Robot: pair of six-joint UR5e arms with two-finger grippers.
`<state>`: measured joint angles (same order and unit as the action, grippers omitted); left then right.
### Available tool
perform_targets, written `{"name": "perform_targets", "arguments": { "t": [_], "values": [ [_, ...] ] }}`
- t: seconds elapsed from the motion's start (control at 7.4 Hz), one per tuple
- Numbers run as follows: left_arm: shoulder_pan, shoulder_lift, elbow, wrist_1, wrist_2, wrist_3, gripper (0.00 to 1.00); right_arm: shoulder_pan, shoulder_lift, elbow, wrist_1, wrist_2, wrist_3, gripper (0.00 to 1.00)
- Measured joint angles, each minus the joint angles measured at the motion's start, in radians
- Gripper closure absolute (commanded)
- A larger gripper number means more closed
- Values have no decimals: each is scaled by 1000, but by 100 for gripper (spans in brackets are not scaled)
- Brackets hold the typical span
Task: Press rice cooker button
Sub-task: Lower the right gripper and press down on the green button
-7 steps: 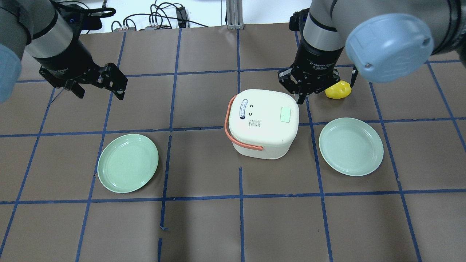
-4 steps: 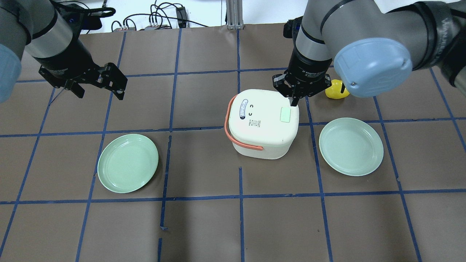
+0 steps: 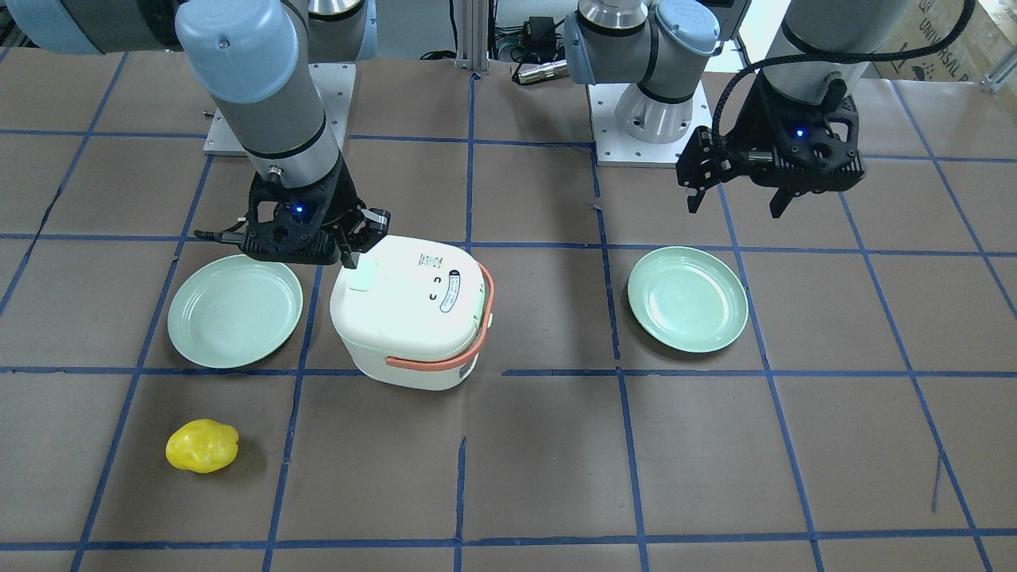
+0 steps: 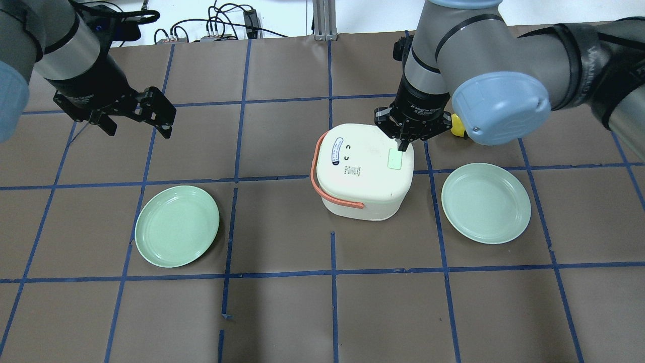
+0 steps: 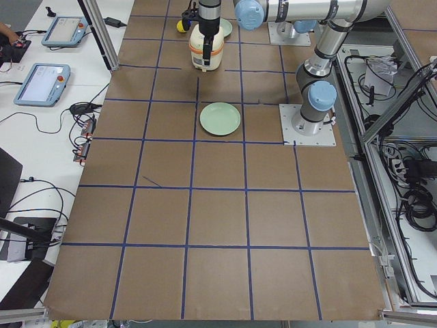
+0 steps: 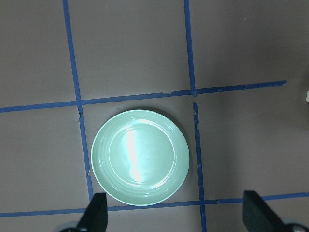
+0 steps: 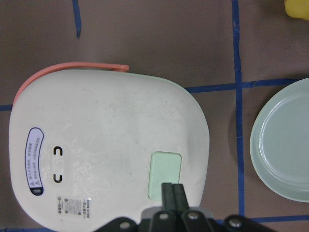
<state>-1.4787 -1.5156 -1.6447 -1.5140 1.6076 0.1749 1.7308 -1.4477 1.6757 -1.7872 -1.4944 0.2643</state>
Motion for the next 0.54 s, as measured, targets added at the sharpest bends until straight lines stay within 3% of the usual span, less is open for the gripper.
{"name": "perform_targets", "arguments": {
  "t": [0.54],
  "values": [
    [0,-2,-1,0,0,0,0,1,23,18,-31,2,54,94]
  ]
}}
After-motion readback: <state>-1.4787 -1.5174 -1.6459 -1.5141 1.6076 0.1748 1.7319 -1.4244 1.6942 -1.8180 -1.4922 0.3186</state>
